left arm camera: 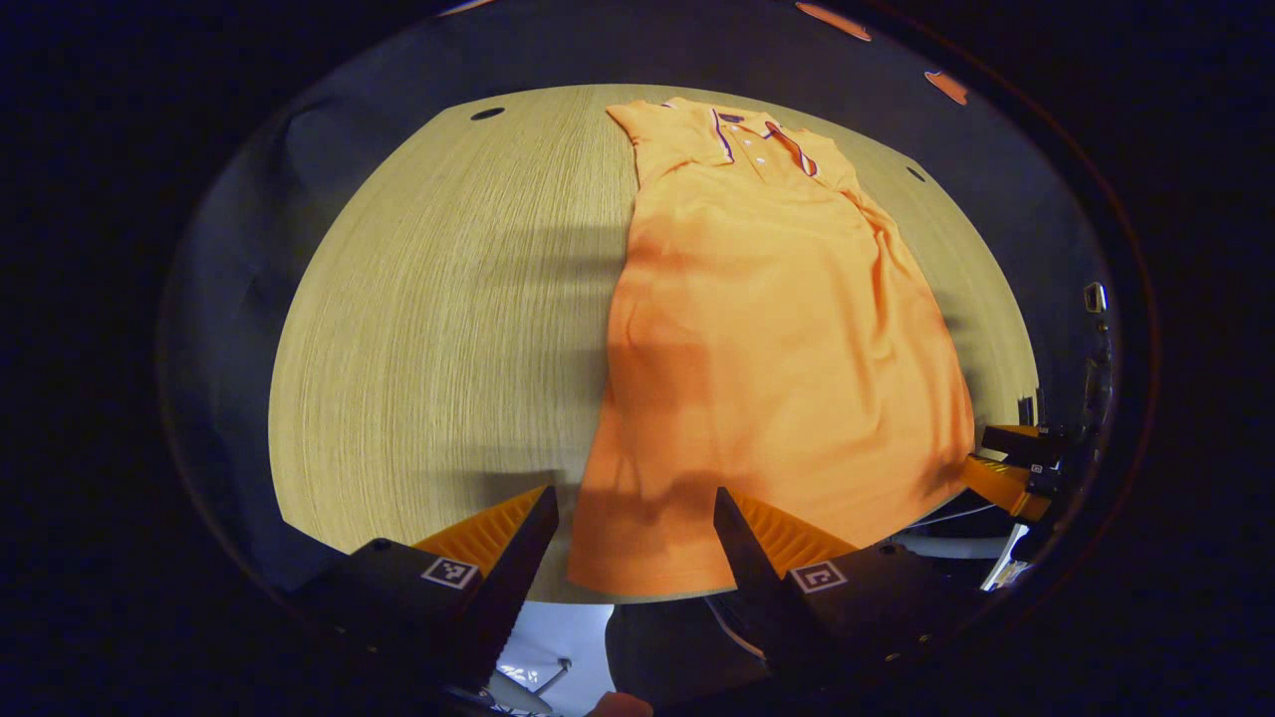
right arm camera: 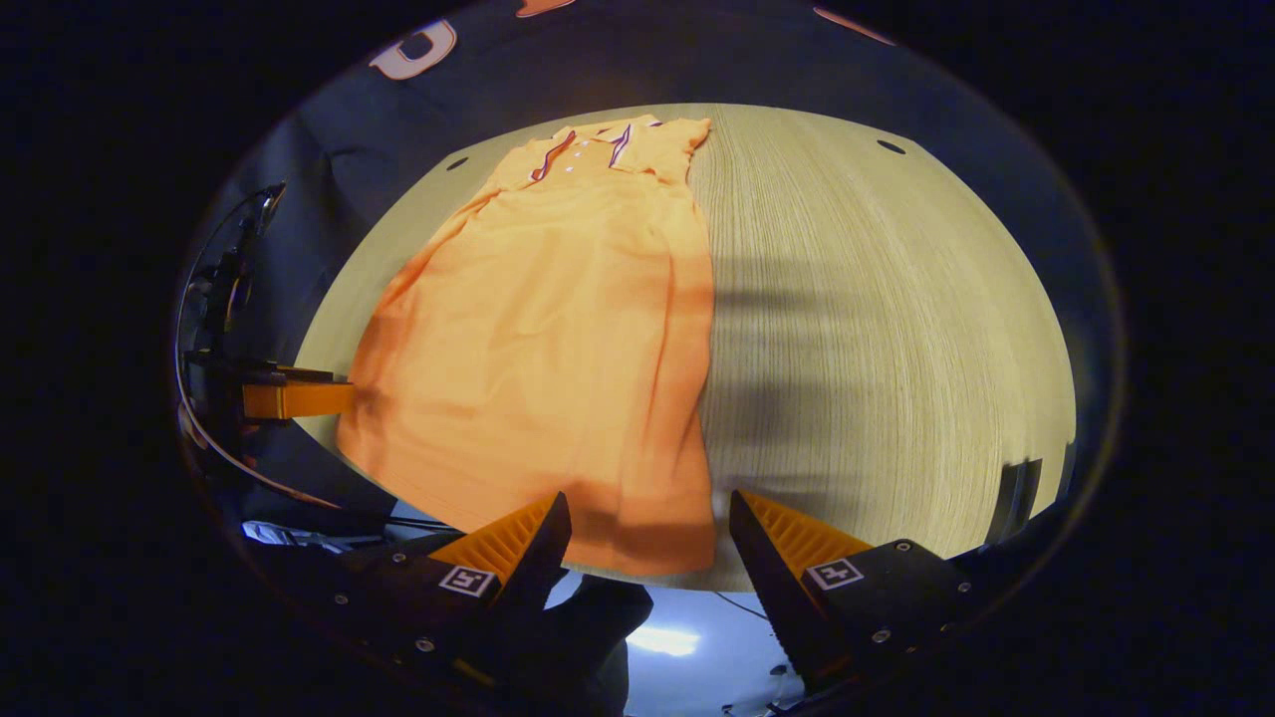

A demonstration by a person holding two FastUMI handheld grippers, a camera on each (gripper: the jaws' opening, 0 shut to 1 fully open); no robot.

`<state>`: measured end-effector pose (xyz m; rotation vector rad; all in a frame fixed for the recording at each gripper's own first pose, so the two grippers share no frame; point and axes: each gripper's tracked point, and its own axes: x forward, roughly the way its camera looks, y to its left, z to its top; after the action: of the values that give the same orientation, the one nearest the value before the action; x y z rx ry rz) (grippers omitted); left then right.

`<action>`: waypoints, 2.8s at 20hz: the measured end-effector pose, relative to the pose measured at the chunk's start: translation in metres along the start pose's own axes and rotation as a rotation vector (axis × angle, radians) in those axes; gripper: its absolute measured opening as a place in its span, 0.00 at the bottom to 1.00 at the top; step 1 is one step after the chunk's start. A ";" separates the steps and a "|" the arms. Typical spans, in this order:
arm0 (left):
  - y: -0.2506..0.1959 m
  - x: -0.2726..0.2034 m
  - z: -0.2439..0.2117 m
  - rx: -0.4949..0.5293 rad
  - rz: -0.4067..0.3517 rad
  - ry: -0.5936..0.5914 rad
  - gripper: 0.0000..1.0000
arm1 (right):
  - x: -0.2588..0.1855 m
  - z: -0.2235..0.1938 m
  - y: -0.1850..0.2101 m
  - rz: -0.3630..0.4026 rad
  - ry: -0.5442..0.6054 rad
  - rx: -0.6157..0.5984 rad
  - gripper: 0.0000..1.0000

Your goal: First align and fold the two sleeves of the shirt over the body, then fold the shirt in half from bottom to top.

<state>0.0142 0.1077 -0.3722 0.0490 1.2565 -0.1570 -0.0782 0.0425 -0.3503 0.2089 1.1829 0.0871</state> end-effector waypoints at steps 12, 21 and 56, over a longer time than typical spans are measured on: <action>0.010 0.012 -0.028 0.071 0.051 -0.011 0.96 | 0.012 -0.005 -0.002 -0.110 -0.015 -0.118 0.85; -0.021 0.015 -0.027 0.108 0.023 -0.043 0.33 | 0.018 0.001 -0.004 -0.118 0.001 -0.028 0.21; -0.036 -0.064 0.102 -0.008 -0.053 -0.321 0.01 | -0.026 0.117 0.027 0.148 -0.216 0.127 0.00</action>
<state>0.0858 0.0659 -0.2780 -0.0165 0.9388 -0.1976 0.0214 0.0503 -0.2785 0.4075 0.9575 0.1160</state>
